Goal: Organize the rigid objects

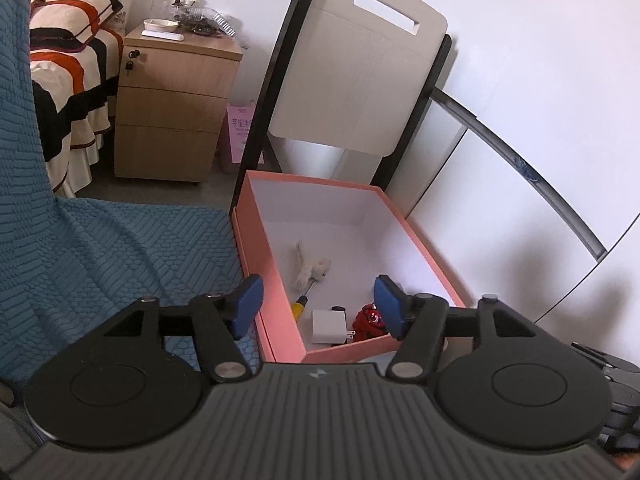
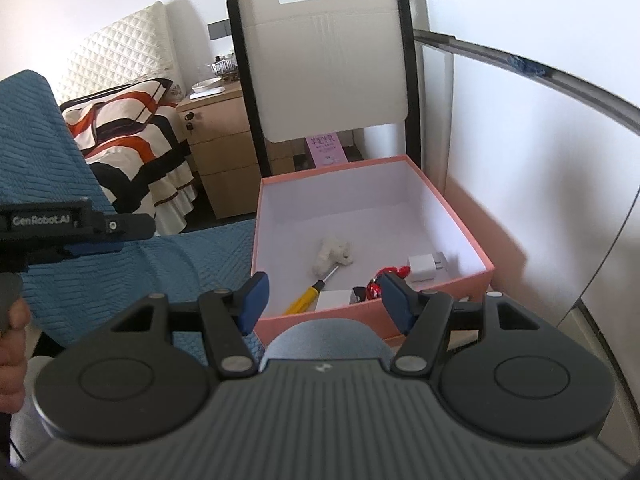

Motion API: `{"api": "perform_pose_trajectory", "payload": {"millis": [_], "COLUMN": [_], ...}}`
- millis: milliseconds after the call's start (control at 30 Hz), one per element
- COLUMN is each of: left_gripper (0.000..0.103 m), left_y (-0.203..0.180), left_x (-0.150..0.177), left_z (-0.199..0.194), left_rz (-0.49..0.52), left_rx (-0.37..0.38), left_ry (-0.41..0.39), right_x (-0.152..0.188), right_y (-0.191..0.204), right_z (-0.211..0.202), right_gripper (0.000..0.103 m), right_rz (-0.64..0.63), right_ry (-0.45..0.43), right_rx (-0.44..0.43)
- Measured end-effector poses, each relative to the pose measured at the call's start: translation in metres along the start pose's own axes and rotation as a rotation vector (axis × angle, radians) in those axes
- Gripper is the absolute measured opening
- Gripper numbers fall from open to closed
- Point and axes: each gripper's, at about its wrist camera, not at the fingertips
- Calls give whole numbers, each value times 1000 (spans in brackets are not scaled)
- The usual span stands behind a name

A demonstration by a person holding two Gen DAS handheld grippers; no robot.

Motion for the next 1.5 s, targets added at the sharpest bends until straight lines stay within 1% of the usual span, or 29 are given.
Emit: {"api": "perform_pose_trajectory", "payload": {"millis": [100,200,233,267,333,367,433,467,500,600,667,733,767,800,833,933,1067,1300,1500], "left_gripper": [70,74,76,81,85,85,85,86,87,88,99,101,102,103,103,103,103,103,103], "left_y": [1,1,1,0,-2,-3,-4,-5,-6,-9,-9,-9,-9,-8,-7,-5,-5,-4,-4], "left_x": [6,12,14,15,18,21,25,27,29,31,31,30,30,29,29,29,30,30,29], "left_z": [1,-1,-1,-1,-1,-2,-7,-8,-10,-15,-17,-18,-19,-19,-19,-18,-18,-18,-15], "left_rz": [19,27,28,29,36,41,43,45,51,71,66,59,57,53,50,37,45,39,34], "left_rx": [-2,-14,-12,-15,-20,-13,24,31,27,19,19,9,6,4,1,8,-11,-17,-57], "left_ry": [4,0,1,5,5,-2,-21,-23,-25,-42,-52,-59,-61,-63,-63,-59,-57,-41,-28], "right_x": [4,7,8,9,9,10,11,11,12,13,13,12,12,12,12,12,12,13,15], "right_y": [-2,-3,-4,-4,-3,-2,-3,-4,-5,-6,-7,-8,-7,-7,-6,-4,-4,-3,-4], "right_z": [-2,-2,-3,-5,-7,-10,-13,-15,-16,-17,-17,-16,-16,-15,-16,-15,-12,-13,-12], "right_gripper": [64,66,67,67,67,67,67,70,72,72,72,72,78,97,103,103,103,103,103], "right_rz": [5,6,7,5,-13,-27,-23,-15,-9,-12,-13,-14,-20,-25,-28,-40,-34,-27,-18], "right_ry": [-11,-12,-11,-12,-13,-16,-23,-26,-30,-33,-30,-27,-25,-25,-29,-31,-17,-17,-9], "right_rx": [1,15,16,10,4,6,3,-4,-6,12,20,17,13,13,20,44,42,38,28]}}
Point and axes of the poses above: each gripper's, at about its wrist camera, not at the fingertips, and z roughly the way its jaws point, y to its left, x to its underside, and after that the axes turned 13 degrees about -z, right-handed
